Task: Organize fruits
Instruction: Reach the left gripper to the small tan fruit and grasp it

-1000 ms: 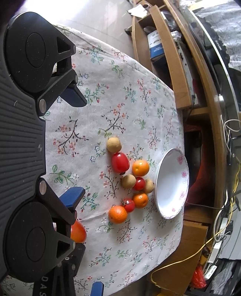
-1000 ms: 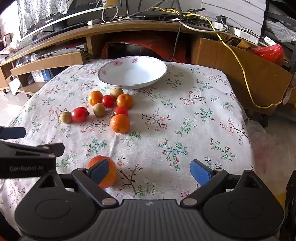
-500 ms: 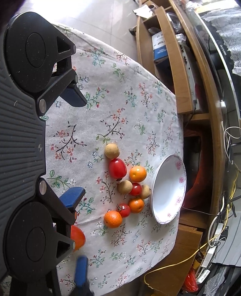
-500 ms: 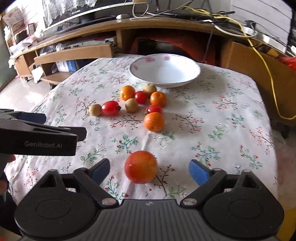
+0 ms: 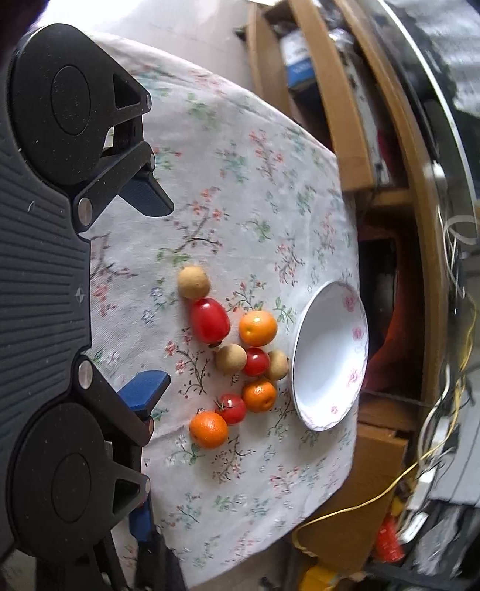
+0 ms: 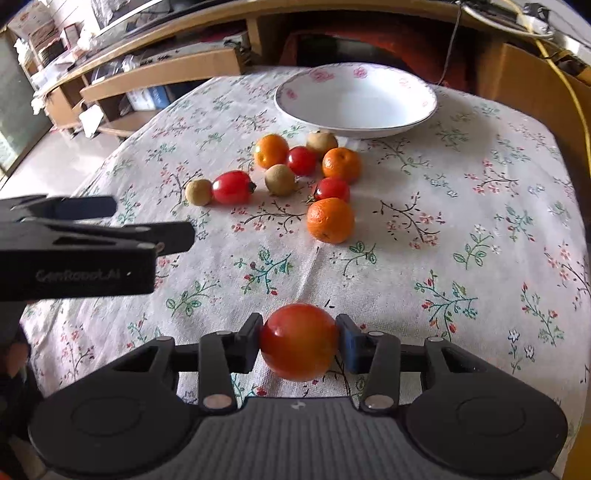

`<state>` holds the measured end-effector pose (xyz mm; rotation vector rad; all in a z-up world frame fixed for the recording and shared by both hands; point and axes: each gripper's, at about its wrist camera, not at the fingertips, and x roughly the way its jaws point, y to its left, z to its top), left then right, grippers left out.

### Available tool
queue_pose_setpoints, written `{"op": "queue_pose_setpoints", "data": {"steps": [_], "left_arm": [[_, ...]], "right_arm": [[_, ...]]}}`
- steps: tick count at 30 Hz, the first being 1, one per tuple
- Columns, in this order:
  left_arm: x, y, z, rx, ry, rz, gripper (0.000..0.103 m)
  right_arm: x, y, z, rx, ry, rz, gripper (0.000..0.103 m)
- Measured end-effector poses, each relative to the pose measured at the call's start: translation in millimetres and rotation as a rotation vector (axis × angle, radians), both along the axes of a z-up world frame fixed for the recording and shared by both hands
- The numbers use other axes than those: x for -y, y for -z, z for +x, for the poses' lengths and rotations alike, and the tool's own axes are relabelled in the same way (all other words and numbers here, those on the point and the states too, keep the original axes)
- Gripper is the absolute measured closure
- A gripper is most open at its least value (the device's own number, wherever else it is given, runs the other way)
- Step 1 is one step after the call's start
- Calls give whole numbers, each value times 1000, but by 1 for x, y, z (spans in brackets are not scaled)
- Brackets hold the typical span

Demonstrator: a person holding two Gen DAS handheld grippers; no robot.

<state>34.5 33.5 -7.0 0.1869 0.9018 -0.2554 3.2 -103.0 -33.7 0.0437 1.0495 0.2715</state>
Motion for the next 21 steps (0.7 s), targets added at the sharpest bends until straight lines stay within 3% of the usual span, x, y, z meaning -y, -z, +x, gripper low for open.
{"op": "queue_pose_setpoints", "data": {"steps": [5,7,10,21], "left_arm": [[4,6,23,-19,106,41,19],[5,10,30,-40,134,43,30],[8,16,39,-64,179,83,38],[4,27,59,-123,233,54,47]], "right_arm": [[7,-1,6,-32,-14,45,60],[10,-2,6,-39,-10,69,60],[14,-2,7,-48,-4,96,61],[19,0,13,-69,13,132,61]]}}
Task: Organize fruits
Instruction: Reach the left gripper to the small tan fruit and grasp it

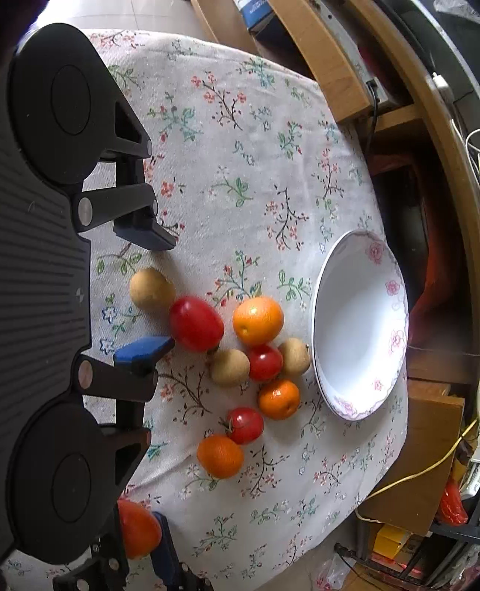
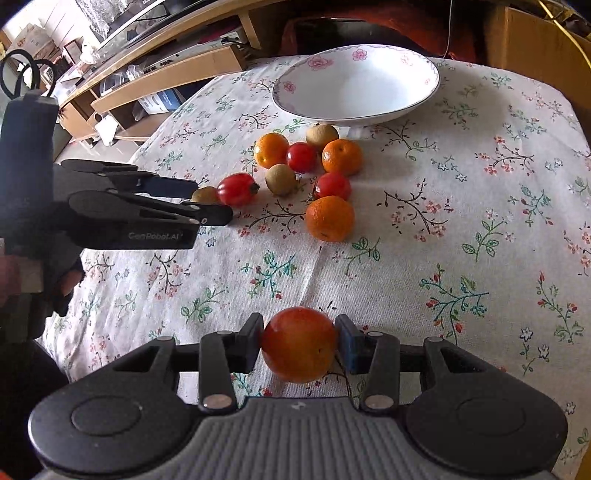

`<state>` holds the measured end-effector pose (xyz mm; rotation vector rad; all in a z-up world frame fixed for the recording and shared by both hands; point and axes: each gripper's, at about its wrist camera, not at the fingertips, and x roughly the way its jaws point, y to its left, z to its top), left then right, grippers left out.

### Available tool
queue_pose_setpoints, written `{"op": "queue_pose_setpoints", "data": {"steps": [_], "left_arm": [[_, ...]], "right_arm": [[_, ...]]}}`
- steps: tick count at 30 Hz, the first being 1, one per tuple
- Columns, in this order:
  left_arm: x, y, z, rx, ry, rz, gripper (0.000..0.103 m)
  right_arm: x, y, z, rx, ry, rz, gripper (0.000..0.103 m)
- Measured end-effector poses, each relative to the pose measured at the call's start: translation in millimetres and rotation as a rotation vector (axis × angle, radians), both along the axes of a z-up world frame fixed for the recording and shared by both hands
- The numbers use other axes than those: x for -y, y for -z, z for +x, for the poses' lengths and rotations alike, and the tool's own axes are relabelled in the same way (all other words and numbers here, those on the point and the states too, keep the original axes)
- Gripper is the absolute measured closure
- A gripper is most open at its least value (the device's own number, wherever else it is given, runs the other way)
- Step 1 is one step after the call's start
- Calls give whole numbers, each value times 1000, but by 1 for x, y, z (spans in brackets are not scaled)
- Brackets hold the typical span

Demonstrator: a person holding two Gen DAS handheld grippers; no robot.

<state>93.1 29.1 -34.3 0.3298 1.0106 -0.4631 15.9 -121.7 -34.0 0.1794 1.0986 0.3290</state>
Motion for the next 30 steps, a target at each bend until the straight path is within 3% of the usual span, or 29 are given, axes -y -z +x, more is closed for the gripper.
{"op": "queue_pose_setpoints", "data": {"steps": [9,21,30], "left_arm": [[13,-1,-6,-14,24,-5,54],[14,0,-19,-13,-23,1,51],[19,0,-31,2,-41,6,55]], "right_arm": [[-2,0,1,9,-6,-8,61],[-2,1,0,22,-13,-9,61],[-9,1,-2,51,-44,-55,60]]}}
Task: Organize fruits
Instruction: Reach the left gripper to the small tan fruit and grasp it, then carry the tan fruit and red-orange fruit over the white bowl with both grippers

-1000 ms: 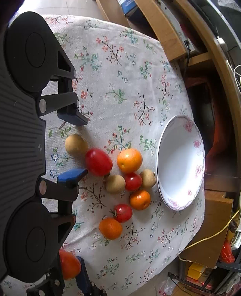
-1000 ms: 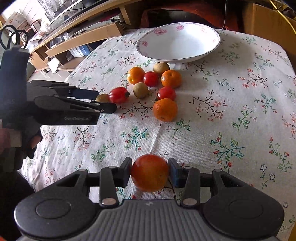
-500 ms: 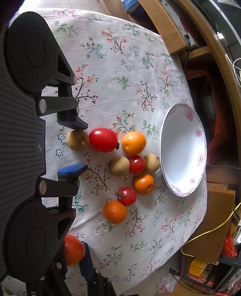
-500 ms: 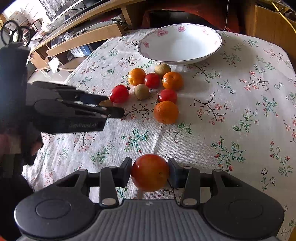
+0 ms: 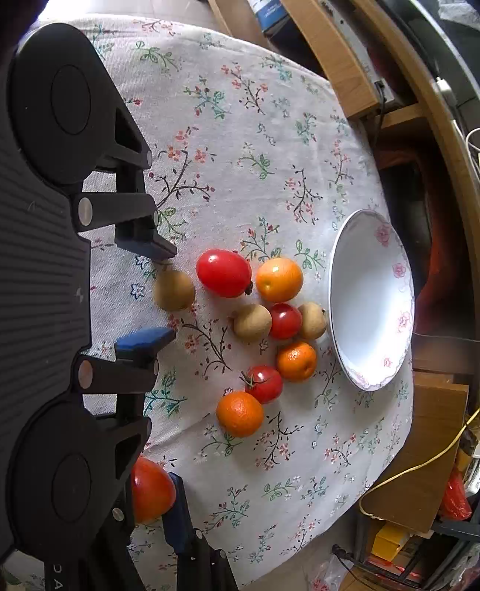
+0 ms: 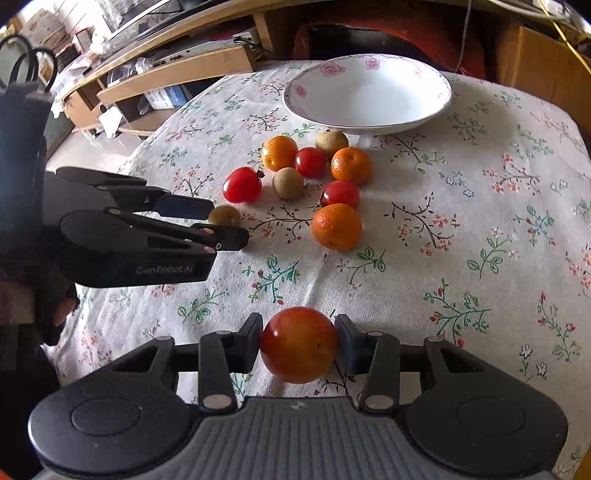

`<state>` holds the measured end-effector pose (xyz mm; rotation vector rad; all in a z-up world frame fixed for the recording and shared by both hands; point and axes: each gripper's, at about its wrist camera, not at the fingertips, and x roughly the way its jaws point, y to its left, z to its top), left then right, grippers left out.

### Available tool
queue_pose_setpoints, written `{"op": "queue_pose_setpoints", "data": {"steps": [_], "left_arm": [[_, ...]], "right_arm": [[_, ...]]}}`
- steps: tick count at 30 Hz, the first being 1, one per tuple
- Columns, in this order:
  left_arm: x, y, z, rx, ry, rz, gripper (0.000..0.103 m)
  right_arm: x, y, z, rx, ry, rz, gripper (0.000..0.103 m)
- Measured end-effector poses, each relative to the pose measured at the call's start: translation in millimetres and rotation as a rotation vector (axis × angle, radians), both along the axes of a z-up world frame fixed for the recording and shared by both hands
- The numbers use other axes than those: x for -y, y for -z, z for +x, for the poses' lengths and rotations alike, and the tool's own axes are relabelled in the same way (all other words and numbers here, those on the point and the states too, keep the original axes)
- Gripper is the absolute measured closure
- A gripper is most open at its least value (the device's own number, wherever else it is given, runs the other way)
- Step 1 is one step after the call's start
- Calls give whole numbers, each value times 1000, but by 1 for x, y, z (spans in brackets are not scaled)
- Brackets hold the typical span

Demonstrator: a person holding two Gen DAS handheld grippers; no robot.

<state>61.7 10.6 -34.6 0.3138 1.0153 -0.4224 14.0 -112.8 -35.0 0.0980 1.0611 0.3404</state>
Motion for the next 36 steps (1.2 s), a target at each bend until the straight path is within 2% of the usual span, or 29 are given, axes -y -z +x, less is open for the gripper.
{"op": "queue_pose_setpoints", "data": {"steps": [9,12,16,25,36], "left_arm": [[6,1,2,8,-31,-20,56],[8,1,-3,19,-45,-19,61],[8,0,-5,12,-59,-32,72],[2,-4,-23,-1,-90,-45,73],[8,-42,-20,46,-131,-97,73]], "right_arm": [[2,0,-5,7,-1,3,61],[4,-1,-6,6,4,0,61],[5,-2,-8,14,13,-20,61],[13,-15,-15,55,64,-26,61],[20,-37,-11,121,92,-7,61]]}}
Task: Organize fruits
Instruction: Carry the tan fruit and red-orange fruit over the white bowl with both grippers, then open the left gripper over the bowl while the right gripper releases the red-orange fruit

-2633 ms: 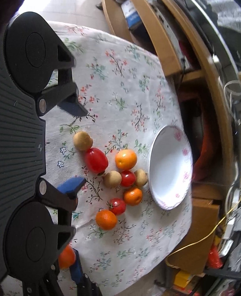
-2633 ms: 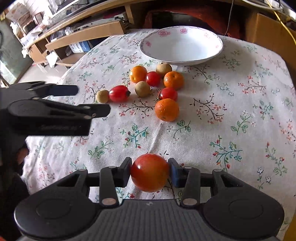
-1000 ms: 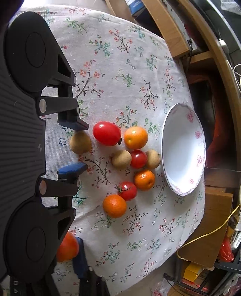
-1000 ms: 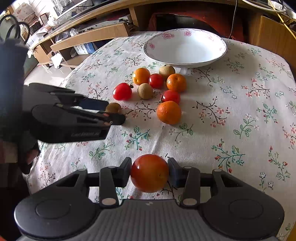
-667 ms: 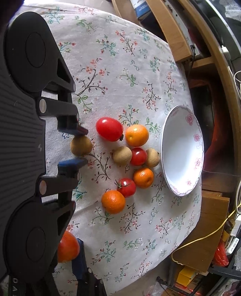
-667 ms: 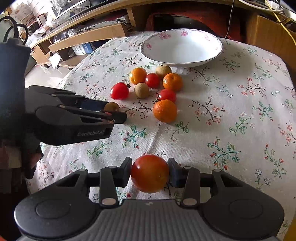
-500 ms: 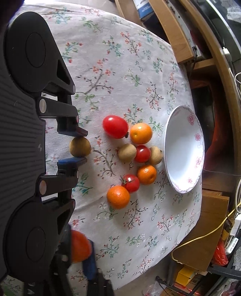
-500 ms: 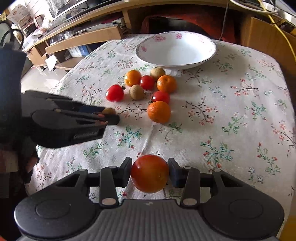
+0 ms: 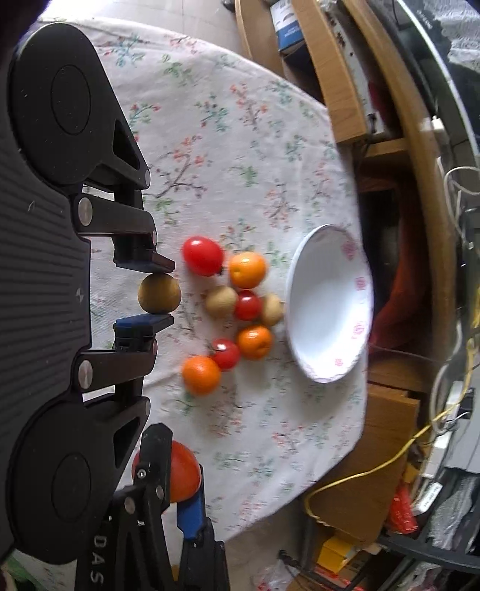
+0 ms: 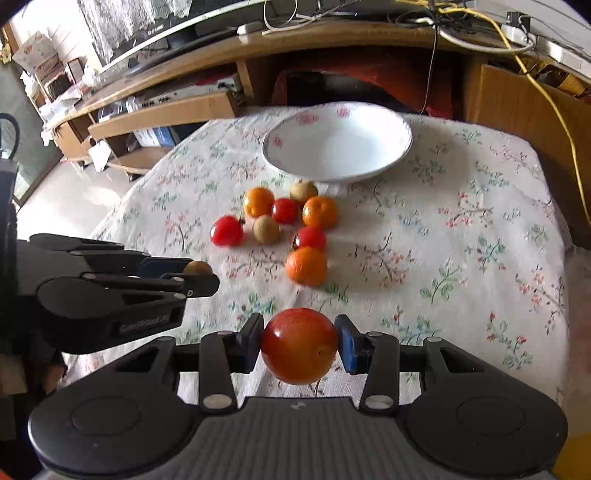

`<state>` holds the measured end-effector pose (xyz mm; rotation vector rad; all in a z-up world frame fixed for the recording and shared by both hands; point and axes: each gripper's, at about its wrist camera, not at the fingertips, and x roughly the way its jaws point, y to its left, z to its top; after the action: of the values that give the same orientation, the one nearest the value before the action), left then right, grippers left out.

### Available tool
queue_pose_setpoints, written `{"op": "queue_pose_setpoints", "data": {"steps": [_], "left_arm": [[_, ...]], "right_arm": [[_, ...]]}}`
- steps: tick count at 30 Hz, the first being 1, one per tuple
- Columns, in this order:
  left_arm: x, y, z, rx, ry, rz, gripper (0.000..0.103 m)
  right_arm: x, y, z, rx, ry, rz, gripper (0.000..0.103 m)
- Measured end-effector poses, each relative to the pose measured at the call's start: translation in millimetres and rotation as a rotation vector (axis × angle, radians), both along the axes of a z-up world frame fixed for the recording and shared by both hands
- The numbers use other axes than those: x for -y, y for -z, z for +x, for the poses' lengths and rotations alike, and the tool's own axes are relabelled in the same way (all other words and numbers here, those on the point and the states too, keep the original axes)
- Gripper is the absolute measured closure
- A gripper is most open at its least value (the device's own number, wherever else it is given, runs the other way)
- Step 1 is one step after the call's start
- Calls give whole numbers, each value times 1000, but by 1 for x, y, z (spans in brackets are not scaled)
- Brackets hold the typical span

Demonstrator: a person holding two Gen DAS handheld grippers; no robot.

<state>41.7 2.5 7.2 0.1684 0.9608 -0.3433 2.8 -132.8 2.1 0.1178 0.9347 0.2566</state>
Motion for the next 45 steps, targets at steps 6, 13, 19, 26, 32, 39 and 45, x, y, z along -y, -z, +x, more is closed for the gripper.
{"op": "queue_pose_setpoints", "data": {"steps": [6,13,19,26,32,39,45], "left_arm": [[10,-23,18,45,5,-47,73],[19,-21,64,59,8,-105,72],[22,-8,104,37,-17,-130,73],[21,8,135,-5,-41,-129,74],[19,20,149,-35,-70,-119,74],[19,25,154,-32,-86,-103,73],[17,24,156,-29,-102,-113,69]], "right_arm": [[8,-22,15,65,37,25,61],[17,-23,56,66,69,37,61],[21,-15,103,67,79,25,61],[22,-4,146,64,72,3,61],[22,10,166,48,65,-8,61],[22,17,177,40,53,-12,61],[23,21,182,29,68,7,60]]}}
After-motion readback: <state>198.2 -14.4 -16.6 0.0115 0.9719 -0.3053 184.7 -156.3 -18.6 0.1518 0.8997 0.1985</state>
